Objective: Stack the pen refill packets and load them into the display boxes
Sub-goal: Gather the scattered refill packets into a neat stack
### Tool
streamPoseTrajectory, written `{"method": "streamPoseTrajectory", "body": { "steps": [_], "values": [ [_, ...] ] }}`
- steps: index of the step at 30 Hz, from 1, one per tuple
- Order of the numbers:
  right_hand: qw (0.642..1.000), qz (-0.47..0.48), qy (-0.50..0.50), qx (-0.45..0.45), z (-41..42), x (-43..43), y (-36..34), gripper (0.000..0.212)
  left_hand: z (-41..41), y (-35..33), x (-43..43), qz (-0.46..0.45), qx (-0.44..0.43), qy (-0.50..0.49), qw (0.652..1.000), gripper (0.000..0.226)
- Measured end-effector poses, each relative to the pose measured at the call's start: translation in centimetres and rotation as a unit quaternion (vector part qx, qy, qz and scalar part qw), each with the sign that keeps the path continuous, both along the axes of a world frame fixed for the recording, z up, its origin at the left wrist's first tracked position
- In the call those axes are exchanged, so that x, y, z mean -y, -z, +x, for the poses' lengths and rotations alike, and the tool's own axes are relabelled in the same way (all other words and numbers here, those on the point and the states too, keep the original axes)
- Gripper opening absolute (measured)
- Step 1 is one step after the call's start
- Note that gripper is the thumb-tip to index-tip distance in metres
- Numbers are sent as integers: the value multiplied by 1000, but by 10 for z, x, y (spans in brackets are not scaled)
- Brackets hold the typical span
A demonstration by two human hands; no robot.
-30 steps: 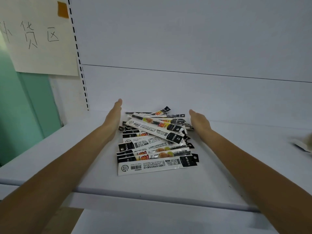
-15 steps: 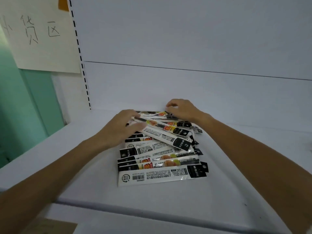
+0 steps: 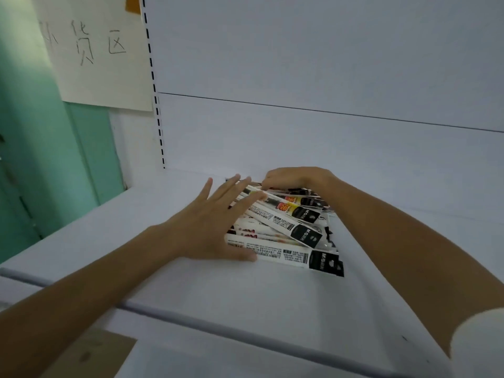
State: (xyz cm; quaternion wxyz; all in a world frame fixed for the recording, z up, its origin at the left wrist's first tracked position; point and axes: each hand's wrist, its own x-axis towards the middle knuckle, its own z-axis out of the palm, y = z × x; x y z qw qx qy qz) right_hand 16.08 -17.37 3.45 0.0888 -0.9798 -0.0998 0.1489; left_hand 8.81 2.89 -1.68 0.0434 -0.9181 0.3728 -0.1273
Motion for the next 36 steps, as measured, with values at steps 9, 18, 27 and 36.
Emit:
{"method": "streamPoseTrajectory", "body": {
  "steps": [9, 18, 27, 36],
  "values": [
    [990, -63, -62, -109, -25, 2, -16, 90, 21, 2, 11, -12, -90, -22, 996, 107],
    [988, -134, -19, -69, -75, -7, -20, 75, 22, -5, 14, -44, -8, 36, 998, 109],
    [992, -129, -6, 7, -79, 2, -11, 81, 7, 3, 12, -136, -41, 45, 989, 106],
    [980, -167, 7, 110, -80, 20, -20, 131, -3, -12, 9, -422, -247, -87, 868, 85]
  ]
}}
